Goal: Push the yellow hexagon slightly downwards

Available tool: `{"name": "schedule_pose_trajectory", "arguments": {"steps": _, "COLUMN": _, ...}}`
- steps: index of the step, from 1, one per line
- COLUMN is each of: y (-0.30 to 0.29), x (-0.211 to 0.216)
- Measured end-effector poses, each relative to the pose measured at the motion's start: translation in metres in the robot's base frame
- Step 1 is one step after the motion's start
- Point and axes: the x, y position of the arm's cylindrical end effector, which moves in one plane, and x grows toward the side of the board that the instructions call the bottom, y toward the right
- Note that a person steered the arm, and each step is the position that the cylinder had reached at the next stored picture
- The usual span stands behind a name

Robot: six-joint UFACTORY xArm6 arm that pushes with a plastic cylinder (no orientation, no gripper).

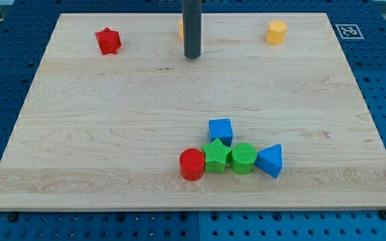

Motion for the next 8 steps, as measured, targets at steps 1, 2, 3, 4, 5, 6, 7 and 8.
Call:
{"name": "schedule_pose_trajectory", "arguments": {"steps": 1, "y": 0.009, "x": 0.000}}
{"name": "schedule_pose_trajectory", "arguments": {"steps": 2, "y": 0.022, "x": 0.000}}
{"name": "schedule_pose_trajectory", "arguments": {"steps": 3, "y": 0.026, "x": 0.000}}
{"name": "schedule_pose_trajectory", "arguments": {"steps": 4, "y": 0.026, "x": -0.004}}
{"name": "schedule_pose_trajectory", "arguments": {"steps": 5, "y": 0.027, "x": -0.013}}
{"name": "schedule_pose_trajectory", "arguments": {"steps": 6, "y": 0.031, "x": -0.032}}
{"name": "schedule_pose_trajectory", "arguments": {"steps": 7, "y": 0.035, "x": -0.049}}
{"name": "schedule_pose_trajectory", "arguments": {"steps": 8, "y": 0.035, "x": -0.064}}
